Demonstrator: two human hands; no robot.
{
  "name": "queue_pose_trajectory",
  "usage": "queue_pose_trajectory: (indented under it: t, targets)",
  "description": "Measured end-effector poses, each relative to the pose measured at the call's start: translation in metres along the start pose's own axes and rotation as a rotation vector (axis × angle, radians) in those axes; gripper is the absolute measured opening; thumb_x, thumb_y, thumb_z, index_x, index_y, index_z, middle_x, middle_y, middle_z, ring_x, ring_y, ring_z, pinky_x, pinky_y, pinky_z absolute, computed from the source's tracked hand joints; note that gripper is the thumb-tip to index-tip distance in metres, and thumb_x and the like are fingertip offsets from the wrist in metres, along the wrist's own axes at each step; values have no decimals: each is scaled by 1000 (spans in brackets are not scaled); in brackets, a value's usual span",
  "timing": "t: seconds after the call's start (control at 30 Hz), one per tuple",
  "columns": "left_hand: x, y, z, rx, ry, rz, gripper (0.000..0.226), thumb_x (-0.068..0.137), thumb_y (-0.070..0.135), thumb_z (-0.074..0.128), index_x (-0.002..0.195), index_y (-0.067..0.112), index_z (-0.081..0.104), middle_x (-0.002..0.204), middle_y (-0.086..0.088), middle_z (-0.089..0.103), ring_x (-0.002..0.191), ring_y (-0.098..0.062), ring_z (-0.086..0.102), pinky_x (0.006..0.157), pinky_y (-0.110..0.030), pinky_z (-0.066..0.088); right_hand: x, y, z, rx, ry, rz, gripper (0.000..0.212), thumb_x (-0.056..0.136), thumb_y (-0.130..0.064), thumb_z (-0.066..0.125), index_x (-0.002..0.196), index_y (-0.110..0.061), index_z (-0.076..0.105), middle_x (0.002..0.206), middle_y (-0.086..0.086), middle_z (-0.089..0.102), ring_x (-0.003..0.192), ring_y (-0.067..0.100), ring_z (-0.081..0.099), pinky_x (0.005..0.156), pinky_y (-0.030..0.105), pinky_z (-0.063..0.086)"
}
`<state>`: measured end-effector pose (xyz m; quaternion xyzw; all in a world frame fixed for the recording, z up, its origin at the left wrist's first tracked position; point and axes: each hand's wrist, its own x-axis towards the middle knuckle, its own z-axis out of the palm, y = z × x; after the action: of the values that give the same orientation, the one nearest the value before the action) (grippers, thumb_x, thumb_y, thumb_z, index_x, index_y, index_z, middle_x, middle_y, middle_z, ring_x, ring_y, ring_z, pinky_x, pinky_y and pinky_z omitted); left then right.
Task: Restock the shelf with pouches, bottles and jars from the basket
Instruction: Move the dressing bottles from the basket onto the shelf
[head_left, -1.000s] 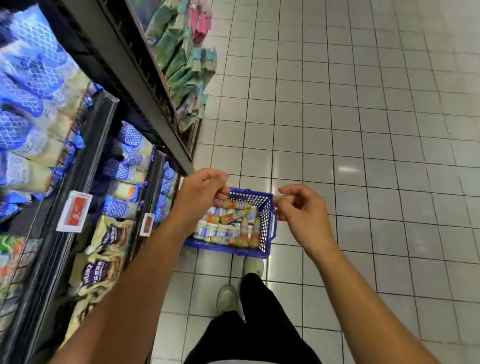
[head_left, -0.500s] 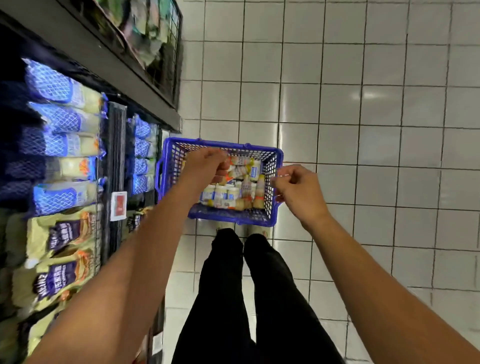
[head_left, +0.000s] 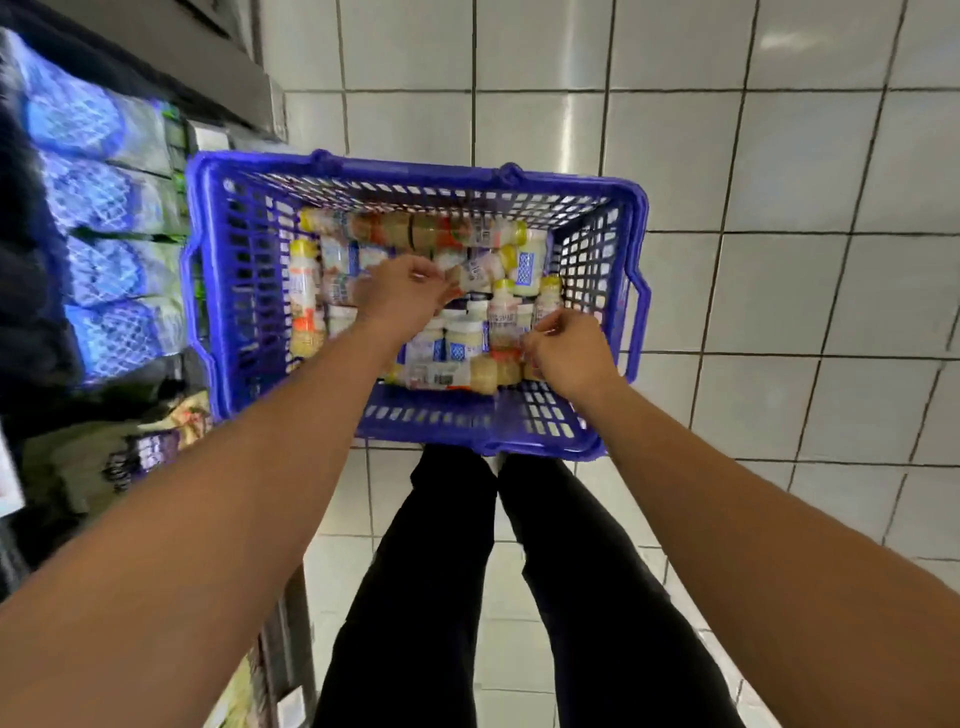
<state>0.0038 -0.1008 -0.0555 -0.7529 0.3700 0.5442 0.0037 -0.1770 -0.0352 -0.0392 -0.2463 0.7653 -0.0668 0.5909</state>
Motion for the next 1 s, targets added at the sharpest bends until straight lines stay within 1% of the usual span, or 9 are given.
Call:
queue_pose_trajectory:
  t: [0.07,0.13,0.23,0.4,0.47,0.57,0.7,0.8,1.0]
  targets:
    - [31,-18,11,107,5,48,15,95,29,66,105,20,59,96,3,64,74,-9,61,58,-26,47,32,15,19,-77,-13,4,14,88,-17,70,86,-3,66,84,10,67,77,26,63,66,33,50]
    - [57,-33,21,209,9,92,34,89,34,73,115,17,59,100,0,66,81,-16,63,66,-28,48,60,28,37,-121,-38,14,22,90,-18,69,95,3,70,90,14,72,83,29,68,71,36,55]
    - [87,-51,37,378,43,213,50,86,32,76,128,14,58,121,-7,65,106,-24,63,80,-27,45,93,46,61,-186,-58,53,20,92,-22,66,98,-3,70,92,8,71,91,28,69,79,37,57]
    - [119,-66,55,653,-23,323,51,83,31,75,128,16,55,125,-11,60,110,-32,59,92,-45,50,123,66,86,-300,27,79,26,94,-22,62,72,-18,49,67,-6,50,63,14,53,47,22,29]
    - [127,-68,60,696,-47,336,49,83,29,74,126,14,55,124,-12,60,111,-32,58,93,-44,49,129,66,93,-320,57,92,18,93,-26,64,81,-15,56,73,-3,56,65,14,55,53,26,36]
    - [135,-70,63,735,-61,366,45,84,26,74,121,11,55,128,-14,53,115,-32,53,95,-43,46,132,61,100,-388,96,132,23,94,-29,64,108,-11,64,99,6,68,92,28,65,80,39,54]
    - [135,-72,59,699,-101,418,58,84,25,75,133,10,47,134,-14,47,118,-32,52,93,-40,45,128,60,101,-419,126,90,30,92,-35,64,109,-11,62,101,7,68,93,29,66,81,40,53]
    - [124,-70,55,636,-101,472,65,84,30,74,138,15,42,133,-11,47,109,-30,57,85,-41,50,118,61,93,-337,146,46,40,89,-40,66,112,-10,54,103,8,66,93,29,64,79,39,51]
    - [85,-61,47,250,-90,369,62,79,36,77,131,25,46,107,13,61,84,-1,59,67,-23,48,83,53,61,-4,107,-84,30,90,-27,67,111,-20,47,97,0,67,85,21,68,83,49,58]
